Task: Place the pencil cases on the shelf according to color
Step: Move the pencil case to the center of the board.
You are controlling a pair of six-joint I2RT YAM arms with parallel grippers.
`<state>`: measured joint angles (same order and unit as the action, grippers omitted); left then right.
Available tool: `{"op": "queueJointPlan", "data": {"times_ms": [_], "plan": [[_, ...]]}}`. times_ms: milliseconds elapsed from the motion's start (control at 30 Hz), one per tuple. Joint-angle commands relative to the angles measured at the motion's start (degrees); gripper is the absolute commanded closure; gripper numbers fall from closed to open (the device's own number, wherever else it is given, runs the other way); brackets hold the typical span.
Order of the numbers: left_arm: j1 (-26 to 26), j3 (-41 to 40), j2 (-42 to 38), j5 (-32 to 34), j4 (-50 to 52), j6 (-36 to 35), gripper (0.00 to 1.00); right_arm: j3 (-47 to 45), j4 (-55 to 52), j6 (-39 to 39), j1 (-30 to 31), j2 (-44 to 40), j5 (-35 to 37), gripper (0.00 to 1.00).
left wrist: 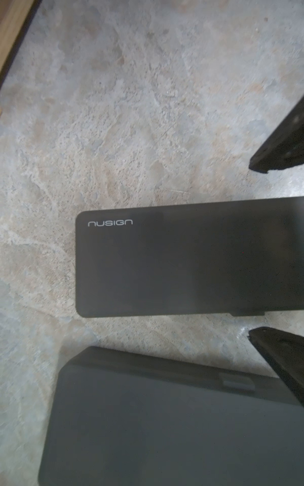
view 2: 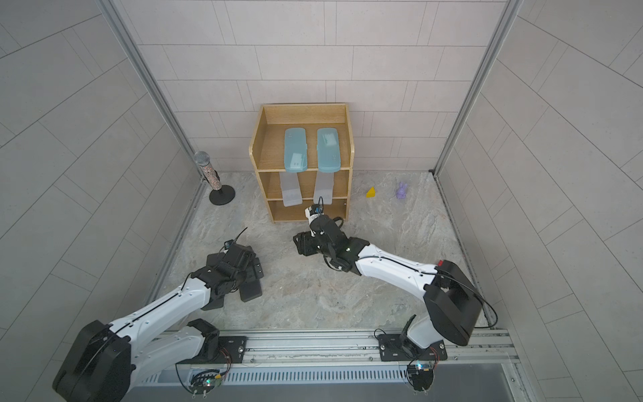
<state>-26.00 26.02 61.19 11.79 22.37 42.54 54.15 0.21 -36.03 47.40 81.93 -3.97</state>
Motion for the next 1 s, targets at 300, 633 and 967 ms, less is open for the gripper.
{"op": "queueJointPlan", "data": {"times_ms": [300,633,967], "plan": [[-3.22,1.36,7.85,-6.69,-8.97,-2.53,0.07,-18.55,-5.07,-0.27,0.86,-18.82,6.91,0.30],[-24.63,8.18,18.90,0.27,-17.00,6.07,0.07,-24.26,-11.47,0.52,0.61,-29.88,10.84,0.29],[-30.88,18.00,23.74,11.43,-5.73,8.66,0.00,-25.49,-19.00,1.93,0.06,-38.94,13.47,0.15]]}}
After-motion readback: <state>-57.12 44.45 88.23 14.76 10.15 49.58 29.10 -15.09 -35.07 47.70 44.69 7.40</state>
